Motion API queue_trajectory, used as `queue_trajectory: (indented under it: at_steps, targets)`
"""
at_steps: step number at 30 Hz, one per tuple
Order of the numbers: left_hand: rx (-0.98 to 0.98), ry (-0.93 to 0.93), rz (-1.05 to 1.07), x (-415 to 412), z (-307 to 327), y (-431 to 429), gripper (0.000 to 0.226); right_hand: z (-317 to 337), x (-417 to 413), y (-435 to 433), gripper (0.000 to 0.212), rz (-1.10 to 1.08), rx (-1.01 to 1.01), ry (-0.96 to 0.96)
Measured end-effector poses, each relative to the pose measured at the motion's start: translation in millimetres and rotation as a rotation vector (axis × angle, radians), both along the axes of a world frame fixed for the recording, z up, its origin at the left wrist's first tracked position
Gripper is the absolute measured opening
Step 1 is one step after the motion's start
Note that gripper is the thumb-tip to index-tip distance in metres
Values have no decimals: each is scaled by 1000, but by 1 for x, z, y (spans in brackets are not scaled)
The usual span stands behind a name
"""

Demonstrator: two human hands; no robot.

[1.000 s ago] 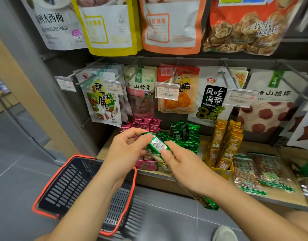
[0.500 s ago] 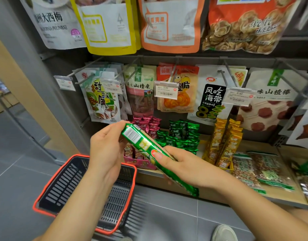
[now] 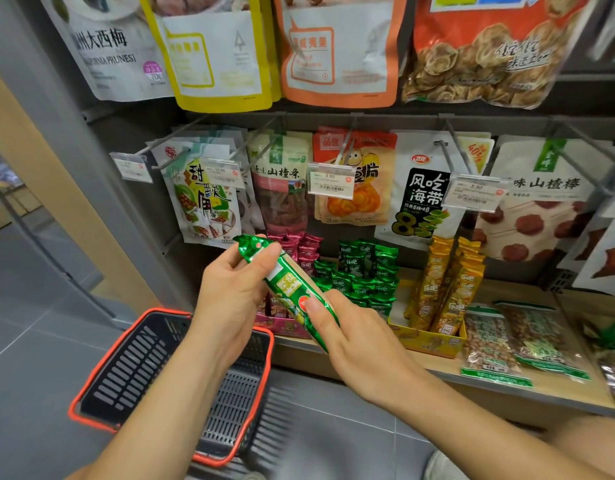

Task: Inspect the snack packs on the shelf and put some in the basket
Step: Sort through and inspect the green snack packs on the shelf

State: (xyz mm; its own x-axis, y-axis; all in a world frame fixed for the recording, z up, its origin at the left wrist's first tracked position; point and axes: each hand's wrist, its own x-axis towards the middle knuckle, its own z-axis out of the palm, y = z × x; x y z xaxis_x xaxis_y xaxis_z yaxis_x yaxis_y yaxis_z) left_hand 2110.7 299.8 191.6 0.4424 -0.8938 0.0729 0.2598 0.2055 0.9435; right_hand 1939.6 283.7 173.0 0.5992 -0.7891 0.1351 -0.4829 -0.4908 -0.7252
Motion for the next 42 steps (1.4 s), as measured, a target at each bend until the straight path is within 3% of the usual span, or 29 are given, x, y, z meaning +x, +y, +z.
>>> queue_trajectory:
  at_steps: [4, 7, 11, 20, 24, 27, 29, 32, 35, 42]
  targets:
    - [19, -35, 28, 2, 1, 1, 32, 4, 0, -8, 47, 76, 72, 47]
    - [-2, -45, 93, -1, 1, 1, 35, 8, -1, -19, 34, 110, 219, 21]
    - [19, -12, 111, -8, 3, -1, 36, 11, -5, -26, 39, 208, 291, 37]
    - [118, -30, -144, -23, 1, 1, 39, 11, 0, -19, 44, -35, 169, -108]
    - [114, -231, -142, -23, -3, 3, 34, 25, -8, -29, 50, 99, 319, -78]
    - [133, -556, -91, -27, -8, 2, 35, 38, -21, -39, 56, 105, 504, -292]
    - [130, -734, -75, -37, -13, 2, 35, 42, -24, -43, 52, 71, 458, -371]
    - [63, -925, 21, -51, -18, 2, 33, 38, -19, -40, 30, -14, 260, -406]
    - [85, -950, 23, -52, -18, 0, 38, 38, -22, -46, 24, -134, 203, -474]
    - [242, -944, -117, -30, -10, 1, 29, 46, -42, -55, 44, -273, 381, -575]
